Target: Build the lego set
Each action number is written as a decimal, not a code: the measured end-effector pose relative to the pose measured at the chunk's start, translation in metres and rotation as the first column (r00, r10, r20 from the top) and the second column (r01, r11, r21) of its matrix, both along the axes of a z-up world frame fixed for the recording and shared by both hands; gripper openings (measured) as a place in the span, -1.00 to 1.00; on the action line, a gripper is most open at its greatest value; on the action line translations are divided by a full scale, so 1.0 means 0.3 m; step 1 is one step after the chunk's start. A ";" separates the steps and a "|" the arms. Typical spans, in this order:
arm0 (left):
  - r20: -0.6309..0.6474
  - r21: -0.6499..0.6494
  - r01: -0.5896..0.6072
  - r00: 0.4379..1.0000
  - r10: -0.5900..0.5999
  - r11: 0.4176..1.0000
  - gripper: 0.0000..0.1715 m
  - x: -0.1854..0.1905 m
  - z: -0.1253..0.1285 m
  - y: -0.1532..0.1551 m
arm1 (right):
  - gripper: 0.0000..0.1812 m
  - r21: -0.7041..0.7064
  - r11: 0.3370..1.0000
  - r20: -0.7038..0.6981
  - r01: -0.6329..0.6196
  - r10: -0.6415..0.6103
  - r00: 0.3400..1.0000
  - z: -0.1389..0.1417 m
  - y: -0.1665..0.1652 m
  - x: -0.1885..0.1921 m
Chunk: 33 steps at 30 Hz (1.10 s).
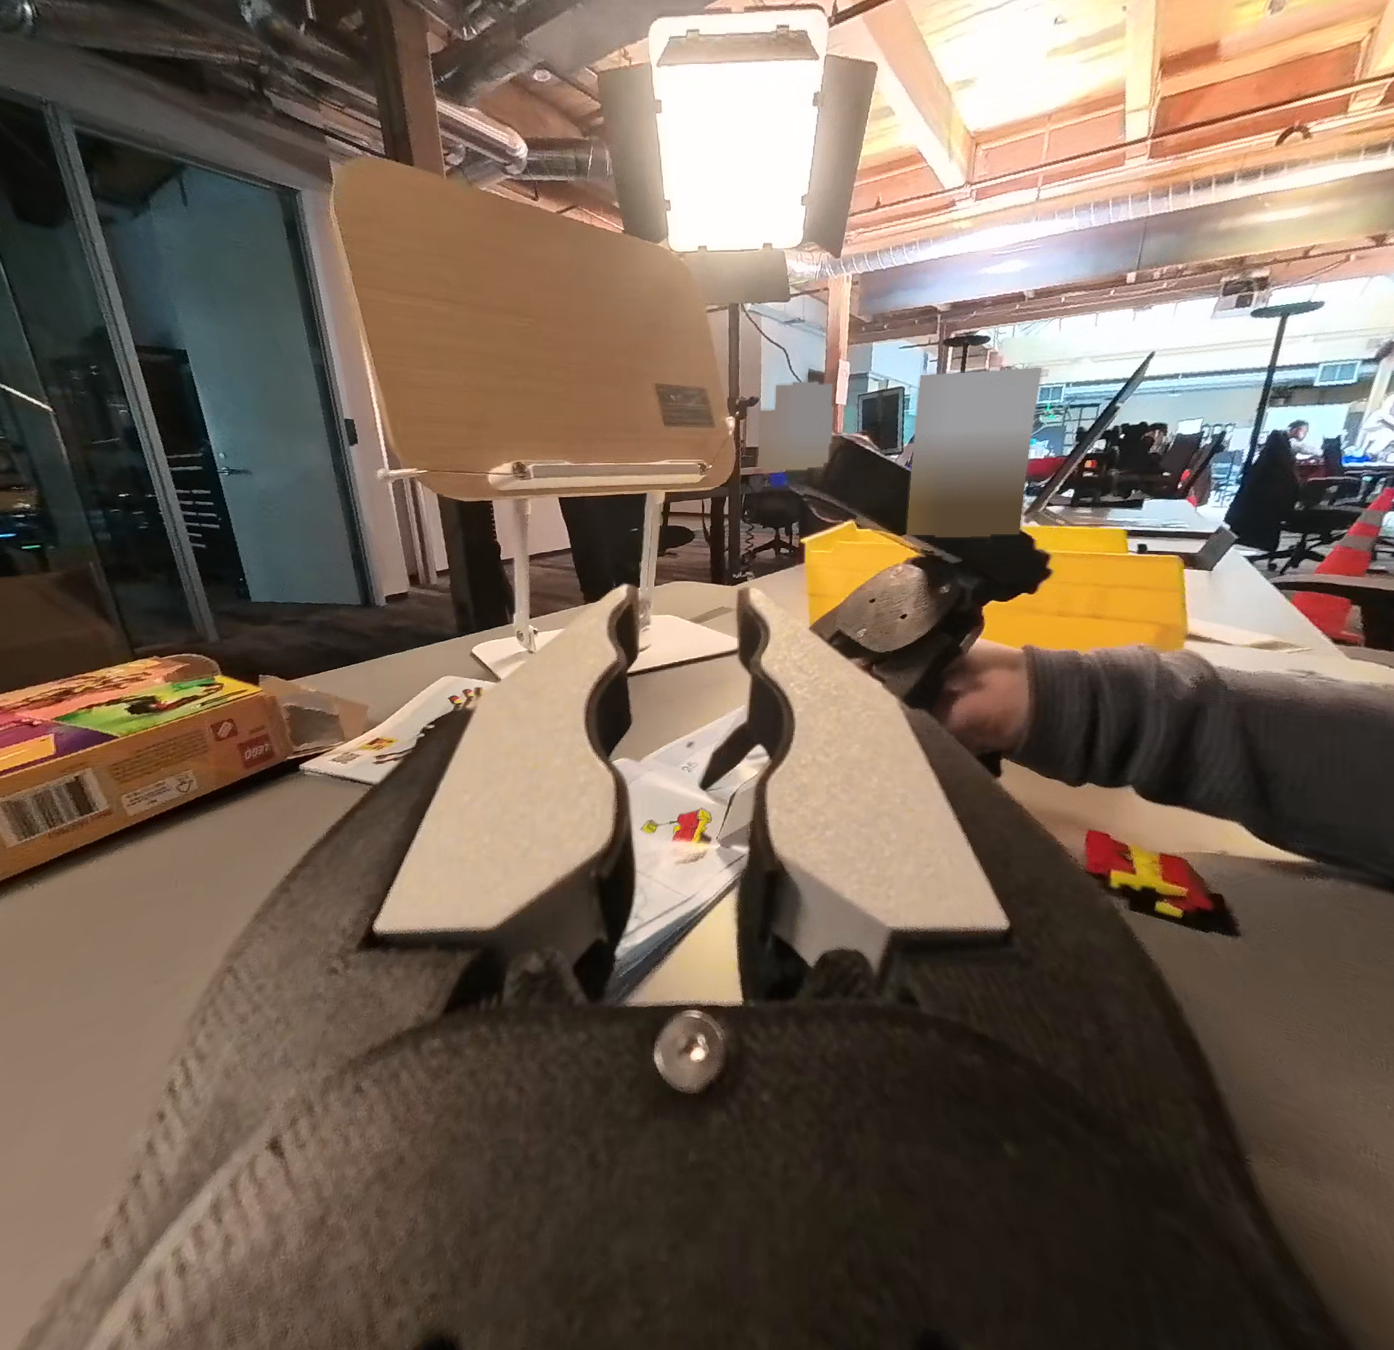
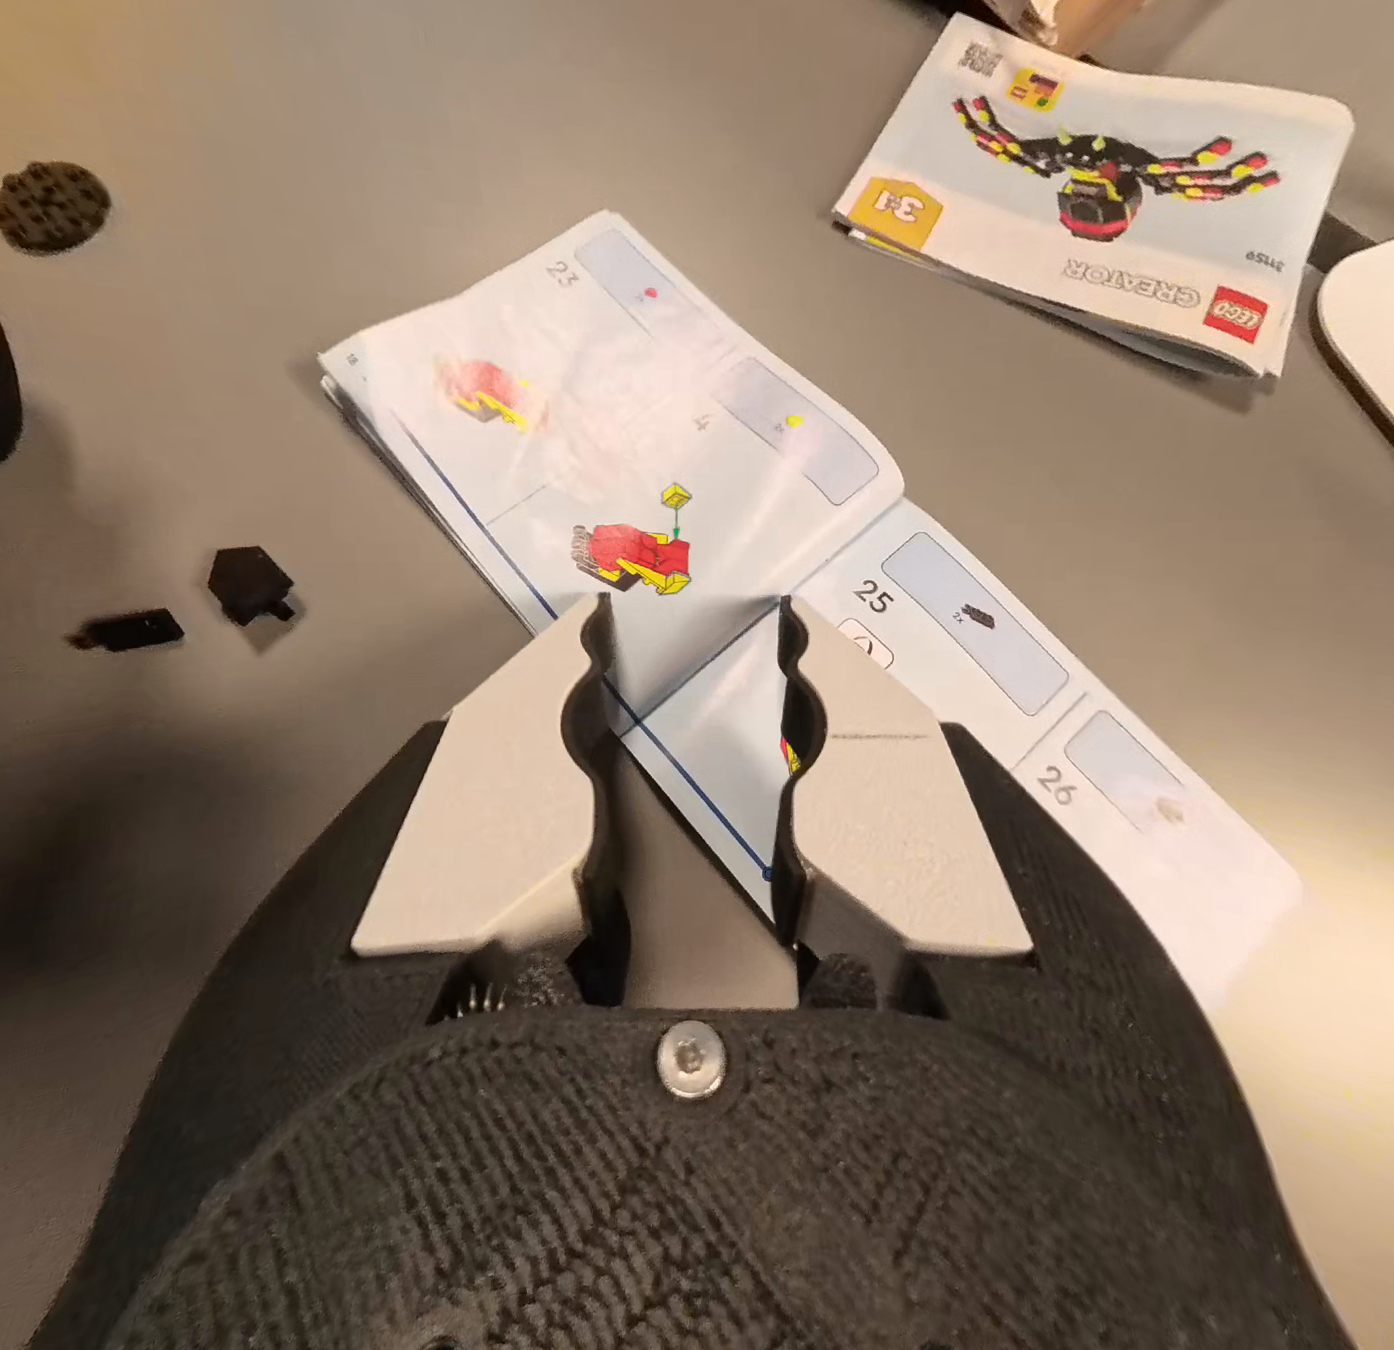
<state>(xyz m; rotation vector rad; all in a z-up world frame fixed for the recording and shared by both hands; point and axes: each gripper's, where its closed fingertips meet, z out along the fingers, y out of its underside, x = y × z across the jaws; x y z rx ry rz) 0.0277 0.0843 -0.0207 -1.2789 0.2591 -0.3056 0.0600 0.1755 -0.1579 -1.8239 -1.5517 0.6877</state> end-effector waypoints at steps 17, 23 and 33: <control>0.111 -0.057 0.067 0.992 -0.060 0.996 -0.70 -0.020 -0.019 0.008 | -0.64 0.553 0.809 -0.558 0.199 0.182 0.810 0.398 -0.028 0.186; 0.110 -0.058 0.068 0.992 -0.062 0.996 -0.69 -0.018 -0.021 0.006 | -0.94 0.785 0.523 -0.484 0.332 0.184 0.855 0.398 0.009 0.261; -0.010 -0.034 0.102 0.995 -0.102 0.994 -0.69 0.050 -0.020 -0.026 | -1.00 0.786 0.527 -0.478 0.323 0.188 0.858 0.393 0.013 0.265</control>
